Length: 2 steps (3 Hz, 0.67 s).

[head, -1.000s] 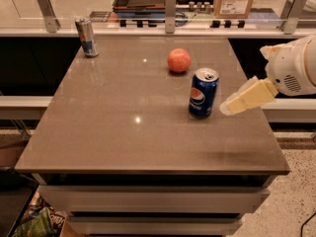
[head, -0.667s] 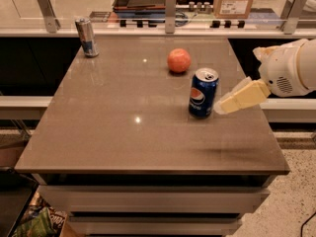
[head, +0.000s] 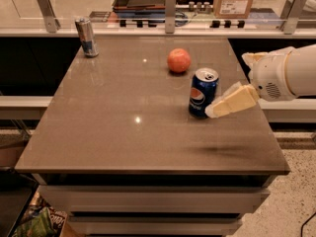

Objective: Move pepsi can near redbull can

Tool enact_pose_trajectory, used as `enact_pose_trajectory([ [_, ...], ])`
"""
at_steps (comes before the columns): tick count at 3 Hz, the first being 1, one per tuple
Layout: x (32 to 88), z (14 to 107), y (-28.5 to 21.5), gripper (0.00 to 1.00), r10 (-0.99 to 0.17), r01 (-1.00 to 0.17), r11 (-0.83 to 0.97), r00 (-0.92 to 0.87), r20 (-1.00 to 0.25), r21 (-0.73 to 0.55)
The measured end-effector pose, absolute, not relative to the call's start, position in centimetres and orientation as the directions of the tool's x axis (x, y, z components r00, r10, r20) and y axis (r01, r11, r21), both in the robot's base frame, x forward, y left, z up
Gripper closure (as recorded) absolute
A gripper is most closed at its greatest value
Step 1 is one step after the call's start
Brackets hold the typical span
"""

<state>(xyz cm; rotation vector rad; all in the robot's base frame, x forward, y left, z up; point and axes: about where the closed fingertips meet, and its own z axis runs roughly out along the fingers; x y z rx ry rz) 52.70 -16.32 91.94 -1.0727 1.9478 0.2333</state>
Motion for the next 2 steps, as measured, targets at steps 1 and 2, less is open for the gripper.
enact_pose_trajectory([
  [1, 52.71, 91.33, -15.71, 0.00, -0.583, -0.770, 0.600, -0.237, -0.777, -0.216],
  [2, 53.17, 90.99, -14.96, 0.00, -0.562, -0.776, 0.595, -0.213, -0.799, -0.212],
])
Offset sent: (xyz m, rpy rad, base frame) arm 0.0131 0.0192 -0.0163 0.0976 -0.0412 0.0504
